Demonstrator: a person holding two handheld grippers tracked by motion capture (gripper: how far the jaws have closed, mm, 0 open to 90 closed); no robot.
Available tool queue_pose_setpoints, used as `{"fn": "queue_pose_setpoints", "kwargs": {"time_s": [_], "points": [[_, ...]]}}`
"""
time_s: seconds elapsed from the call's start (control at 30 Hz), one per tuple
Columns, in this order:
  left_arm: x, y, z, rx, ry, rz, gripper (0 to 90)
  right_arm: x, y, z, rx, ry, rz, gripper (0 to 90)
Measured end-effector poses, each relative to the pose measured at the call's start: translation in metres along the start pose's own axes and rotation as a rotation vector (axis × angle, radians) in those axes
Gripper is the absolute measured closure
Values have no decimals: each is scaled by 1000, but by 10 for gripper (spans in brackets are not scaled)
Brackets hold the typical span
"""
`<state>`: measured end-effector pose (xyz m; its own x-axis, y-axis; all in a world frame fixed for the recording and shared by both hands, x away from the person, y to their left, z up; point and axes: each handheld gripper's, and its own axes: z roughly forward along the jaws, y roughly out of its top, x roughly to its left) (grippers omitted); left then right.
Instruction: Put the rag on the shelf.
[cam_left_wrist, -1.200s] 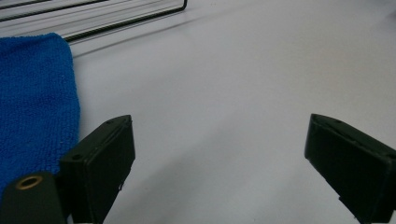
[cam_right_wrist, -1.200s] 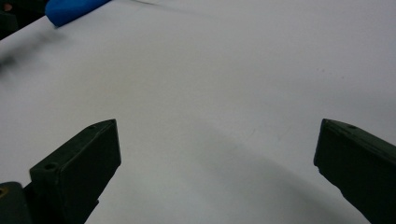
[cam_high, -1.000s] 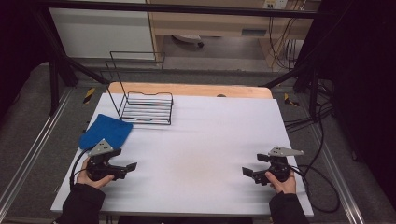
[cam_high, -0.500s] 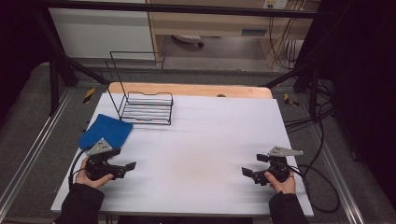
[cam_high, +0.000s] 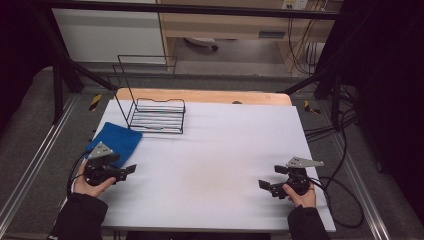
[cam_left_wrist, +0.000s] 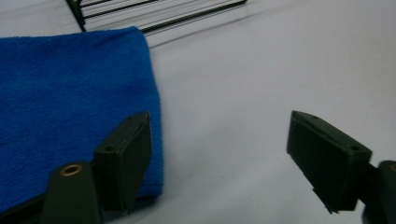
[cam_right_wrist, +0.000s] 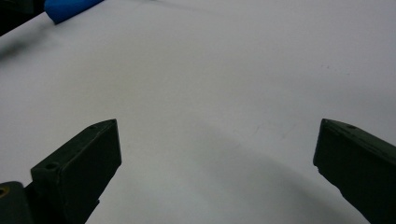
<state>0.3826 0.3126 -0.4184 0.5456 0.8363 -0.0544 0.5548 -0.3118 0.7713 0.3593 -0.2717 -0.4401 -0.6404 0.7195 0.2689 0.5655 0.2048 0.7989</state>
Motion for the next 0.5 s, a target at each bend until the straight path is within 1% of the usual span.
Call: {"fn": "queue_pose_setpoints", "kwargs": {"time_s": [0.03,0.1,0.2,0.23,0.27,0.33,0.4,0.5], "points": [[3,0,1,3,12,-5,247,0,0,0,0,0,0,14],[9,-1,3,19,16,-19,302,0,0,1,4,-2,0,14],[16,-2,7,49,28,-21,385,0,0,1,6,-1,0,15],[17,-3,9,59,32,-26,385,0,0,1,6,-1,0,15],[19,-4,10,72,41,-25,421,0,0,1,7,-1,-1,15],[22,-5,13,98,63,-18,456,0,0,2,9,-1,-2,15],[23,-7,15,108,72,-11,508,0,-1,2,10,-1,-3,14],[25,-9,17,121,98,0,546,0,0,2,10,-1,-3,15]]}}
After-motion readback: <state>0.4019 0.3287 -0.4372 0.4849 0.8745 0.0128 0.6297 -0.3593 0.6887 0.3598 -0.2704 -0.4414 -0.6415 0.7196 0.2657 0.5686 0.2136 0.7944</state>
